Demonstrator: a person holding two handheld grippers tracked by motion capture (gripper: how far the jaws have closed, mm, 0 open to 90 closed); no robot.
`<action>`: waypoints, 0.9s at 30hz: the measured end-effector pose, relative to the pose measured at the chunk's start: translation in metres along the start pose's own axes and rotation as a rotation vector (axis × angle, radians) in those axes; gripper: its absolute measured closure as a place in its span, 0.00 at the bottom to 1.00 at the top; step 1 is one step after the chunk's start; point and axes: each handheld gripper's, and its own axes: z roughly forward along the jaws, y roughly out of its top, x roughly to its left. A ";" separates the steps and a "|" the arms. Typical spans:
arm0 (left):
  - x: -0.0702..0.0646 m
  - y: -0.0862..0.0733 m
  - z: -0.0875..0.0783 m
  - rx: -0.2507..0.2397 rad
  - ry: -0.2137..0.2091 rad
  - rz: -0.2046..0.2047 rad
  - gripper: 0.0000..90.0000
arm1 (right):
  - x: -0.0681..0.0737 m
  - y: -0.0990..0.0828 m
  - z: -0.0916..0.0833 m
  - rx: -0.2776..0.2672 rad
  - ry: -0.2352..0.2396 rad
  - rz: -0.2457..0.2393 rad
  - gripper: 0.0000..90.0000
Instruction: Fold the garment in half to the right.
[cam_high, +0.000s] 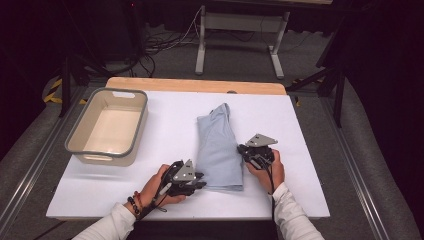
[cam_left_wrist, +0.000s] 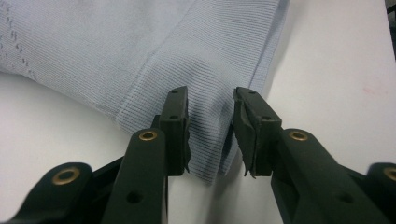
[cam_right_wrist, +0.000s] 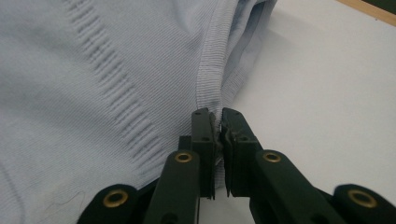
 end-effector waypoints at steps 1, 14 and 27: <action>0.000 0.000 -0.001 -0.004 -0.005 -0.001 0.72 | 0.001 0.000 0.000 0.002 -0.005 -0.006 0.93; 0.018 -0.004 -0.019 -0.078 0.108 -0.153 0.20 | -0.005 0.000 -0.025 -0.078 0.025 -0.005 0.90; 0.019 0.000 0.009 0.030 0.062 -0.159 0.24 | -0.008 0.003 -0.040 -0.140 0.091 0.009 0.95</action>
